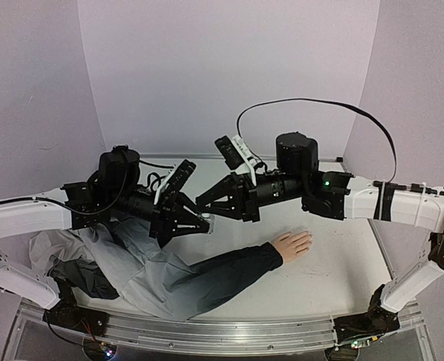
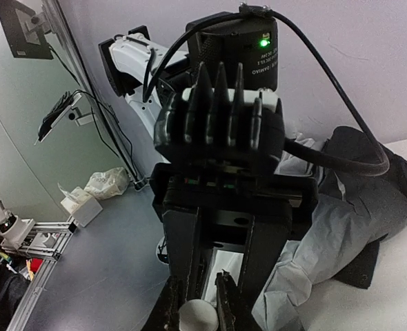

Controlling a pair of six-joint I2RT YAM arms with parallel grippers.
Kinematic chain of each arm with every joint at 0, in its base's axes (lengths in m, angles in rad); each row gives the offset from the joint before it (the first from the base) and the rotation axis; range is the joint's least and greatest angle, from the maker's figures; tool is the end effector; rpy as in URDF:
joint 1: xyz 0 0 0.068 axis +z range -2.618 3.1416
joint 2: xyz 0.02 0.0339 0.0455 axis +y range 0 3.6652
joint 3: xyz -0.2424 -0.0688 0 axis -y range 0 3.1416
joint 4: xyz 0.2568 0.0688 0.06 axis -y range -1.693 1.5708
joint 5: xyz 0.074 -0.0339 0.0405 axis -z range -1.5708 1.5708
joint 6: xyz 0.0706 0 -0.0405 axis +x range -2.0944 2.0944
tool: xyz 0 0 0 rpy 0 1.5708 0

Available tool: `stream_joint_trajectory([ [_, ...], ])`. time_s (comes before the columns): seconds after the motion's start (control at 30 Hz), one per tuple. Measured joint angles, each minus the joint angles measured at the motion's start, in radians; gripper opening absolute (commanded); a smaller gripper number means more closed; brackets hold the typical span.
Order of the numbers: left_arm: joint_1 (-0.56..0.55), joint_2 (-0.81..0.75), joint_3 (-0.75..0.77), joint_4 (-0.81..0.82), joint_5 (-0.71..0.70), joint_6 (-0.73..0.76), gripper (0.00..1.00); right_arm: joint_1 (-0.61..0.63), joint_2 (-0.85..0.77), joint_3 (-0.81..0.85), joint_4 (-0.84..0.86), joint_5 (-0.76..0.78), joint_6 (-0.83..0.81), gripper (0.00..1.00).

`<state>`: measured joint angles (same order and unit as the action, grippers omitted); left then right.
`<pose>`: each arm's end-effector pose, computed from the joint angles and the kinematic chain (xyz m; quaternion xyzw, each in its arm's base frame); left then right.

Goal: Paint the nails

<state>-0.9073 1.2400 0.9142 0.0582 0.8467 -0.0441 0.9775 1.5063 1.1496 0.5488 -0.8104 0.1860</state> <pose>0.1556 -0.2849 0.2855 0.5295 0.5542 -0.5436 0.3419 0.1736 0.3489 0.3454 -0.5060 0.4221 0.5992 0.4547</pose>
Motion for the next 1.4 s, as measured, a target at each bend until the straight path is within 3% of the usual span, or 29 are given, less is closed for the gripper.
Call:
stream_joint_trajectory([
  [0.07,-0.002,-0.004,0.0,-0.003,-0.039,0.018,0.0,0.0,0.0,-0.006,0.015,0.03,-0.007,0.05],
  [0.2,0.0,-0.001,-0.003,-0.003,-0.244,0.019,0.0,-0.007,0.0,-0.02,0.02,0.232,0.026,0.53],
  [0.27,-0.002,0.005,-0.006,0.013,-0.389,0.017,0.0,-0.006,0.005,-0.02,0.0,0.331,0.061,0.71],
  [0.37,-0.001,0.008,-0.015,0.014,-0.604,0.009,0.0,0.0,0.009,-0.017,-0.058,0.478,0.112,0.84],
  [0.47,0.003,0.011,-0.021,0.014,-0.776,-0.006,0.0,0.003,0.009,-0.011,-0.121,0.612,0.177,0.87],
  [0.63,0.0,0.034,-0.021,0.013,-0.925,-0.008,0.0,0.005,-0.006,-0.011,-0.192,0.787,0.286,0.86],
  [0.83,-0.02,0.071,-0.018,0.011,-0.982,0.004,0.0,0.005,0.005,0.061,-0.236,0.875,0.37,0.77],
  [1.03,-0.029,0.084,-0.013,0.003,-0.983,0.023,0.0,0.017,0.13,0.227,-0.227,0.874,0.407,0.56],
  [1.33,-0.03,0.083,-0.013,0.002,-0.982,0.045,0.0,0.023,0.285,0.332,-0.238,0.844,0.422,0.38],
  [1.4,-0.03,0.083,-0.013,-0.002,-0.982,0.045,0.0,0.023,0.301,0.344,-0.241,0.836,0.424,0.27],
])
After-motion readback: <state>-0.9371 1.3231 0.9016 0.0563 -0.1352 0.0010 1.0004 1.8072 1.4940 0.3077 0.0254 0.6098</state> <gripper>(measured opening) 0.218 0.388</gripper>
